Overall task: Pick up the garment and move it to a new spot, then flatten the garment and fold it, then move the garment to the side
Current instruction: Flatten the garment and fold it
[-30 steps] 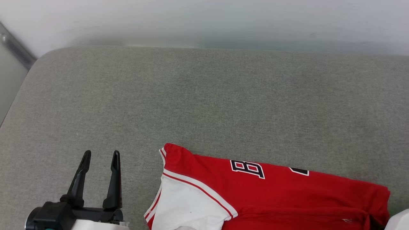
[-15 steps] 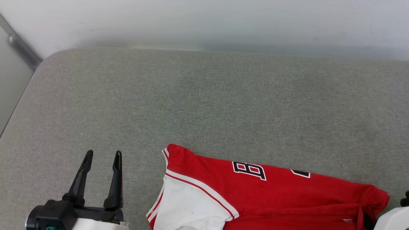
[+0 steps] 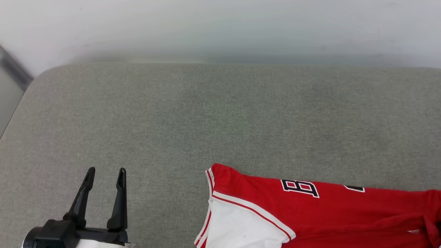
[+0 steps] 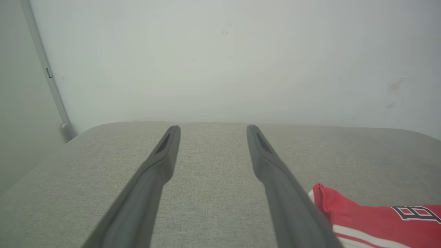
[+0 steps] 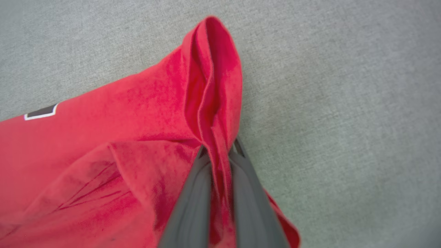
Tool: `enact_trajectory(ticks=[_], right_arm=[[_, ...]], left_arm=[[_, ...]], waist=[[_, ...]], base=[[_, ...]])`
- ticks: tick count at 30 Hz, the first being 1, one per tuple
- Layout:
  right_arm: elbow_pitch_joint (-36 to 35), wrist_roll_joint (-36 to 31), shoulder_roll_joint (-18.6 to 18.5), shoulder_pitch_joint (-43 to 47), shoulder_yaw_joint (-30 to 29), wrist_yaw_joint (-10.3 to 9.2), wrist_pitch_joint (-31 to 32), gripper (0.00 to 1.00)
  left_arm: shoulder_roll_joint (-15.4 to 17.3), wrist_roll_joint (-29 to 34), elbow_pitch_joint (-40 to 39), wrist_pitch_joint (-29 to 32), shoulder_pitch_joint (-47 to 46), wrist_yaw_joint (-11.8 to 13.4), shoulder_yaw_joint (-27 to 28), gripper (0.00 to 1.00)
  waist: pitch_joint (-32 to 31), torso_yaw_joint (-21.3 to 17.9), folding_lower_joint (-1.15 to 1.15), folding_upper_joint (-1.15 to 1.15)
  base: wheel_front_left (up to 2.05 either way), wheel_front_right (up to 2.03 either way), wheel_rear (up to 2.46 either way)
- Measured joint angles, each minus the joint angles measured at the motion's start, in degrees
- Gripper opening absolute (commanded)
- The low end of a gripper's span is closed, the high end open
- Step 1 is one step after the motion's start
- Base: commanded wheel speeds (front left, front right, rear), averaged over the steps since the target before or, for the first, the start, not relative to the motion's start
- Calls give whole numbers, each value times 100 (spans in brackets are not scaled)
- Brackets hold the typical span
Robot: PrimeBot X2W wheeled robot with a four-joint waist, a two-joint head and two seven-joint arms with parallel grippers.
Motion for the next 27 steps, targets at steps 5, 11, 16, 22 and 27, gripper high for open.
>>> enact_trajectory(ticks=[5, 11, 16, 22, 27], right_arm=[[-153, 232, 99, -25, 74, -2, 127, 0], [-966, 644, 280, 229, 489, -3, 710, 0], [-1674, 1027, 608, 480, 811, -3, 1228, 0], [-2274, 1480, 904, 701, 1291, -3, 1766, 0], [-2361, 2201, 914, 772, 1917, -3, 1770, 0]], left_arm=[[-10, 10, 20, 0, 58, 0, -41, 100], [59, 109, 54, 0, 106, 0, -116, 100], [62, 108, 59, 0, 144, 0, -123, 100], [63, 105, 62, 0, 156, 0, -167, 100], [66, 97, 76, 0, 163, 0, -181, 100]], waist=[[-151, -88, 0, 0], [-279, -134, 0, 0], [-328, -127, 0, 0], [-359, -58, 0, 0], [-370, 33, 0, 0]], base=[[0, 0, 0], [0, 0, 0], [0, 0, 0], [0, 0, 0], [0, 0, 0]])
